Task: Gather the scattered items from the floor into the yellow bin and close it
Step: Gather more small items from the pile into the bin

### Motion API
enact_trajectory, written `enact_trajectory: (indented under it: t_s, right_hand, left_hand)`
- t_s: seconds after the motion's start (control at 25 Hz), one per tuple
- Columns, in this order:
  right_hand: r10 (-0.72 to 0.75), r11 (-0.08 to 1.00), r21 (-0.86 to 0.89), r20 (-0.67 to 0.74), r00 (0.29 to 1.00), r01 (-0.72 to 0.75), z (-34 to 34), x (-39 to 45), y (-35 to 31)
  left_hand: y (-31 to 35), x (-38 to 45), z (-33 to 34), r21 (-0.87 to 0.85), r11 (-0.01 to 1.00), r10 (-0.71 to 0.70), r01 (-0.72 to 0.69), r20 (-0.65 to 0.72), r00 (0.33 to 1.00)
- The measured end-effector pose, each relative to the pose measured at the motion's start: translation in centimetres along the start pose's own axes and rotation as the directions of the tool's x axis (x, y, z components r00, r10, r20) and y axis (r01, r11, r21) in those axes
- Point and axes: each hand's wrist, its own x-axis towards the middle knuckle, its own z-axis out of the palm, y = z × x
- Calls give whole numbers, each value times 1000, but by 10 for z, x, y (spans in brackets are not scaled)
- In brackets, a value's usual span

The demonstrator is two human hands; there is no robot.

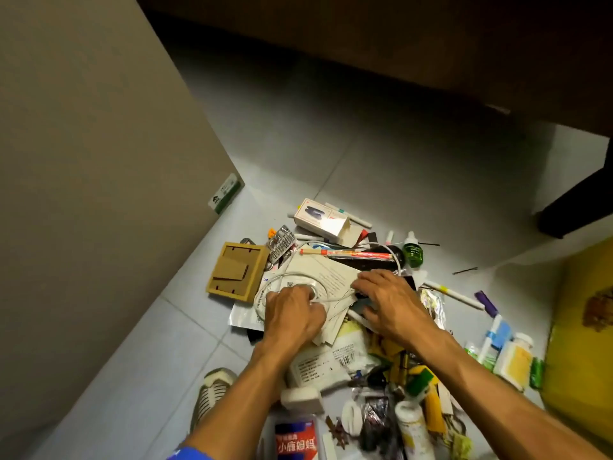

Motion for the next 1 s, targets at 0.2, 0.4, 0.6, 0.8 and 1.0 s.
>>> enact_trajectory:
  t_s: [0.2, 0.4, 0.6, 0.8, 1.0]
  right_hand:
    - [133, 863, 505, -252, 958, 13, -67, -14, -11]
    - [63, 331, 941, -93, 994, 67, -143, -43, -23]
    - [49, 108, 994, -36, 998, 30, -150, -67, -39]
    - [225, 73, 989, -138, 965, 125, -183, -83, -14]
    - [-13, 355, 929, 116, 993, -104, -153, -89, -43]
  left_hand:
    - [48, -15, -80, -570, 817, 131, -87, 37, 991]
    - [127, -42, -157, -979, 191, 303, -67, -6, 953]
    - [204, -70, -185, -973, -232, 511, 12, -111, 852]
    - [213, -90, -176, -878, -463, 360, 123, -59, 931]
    - [235, -93, -174, -826, -542, 477, 158, -148, 866]
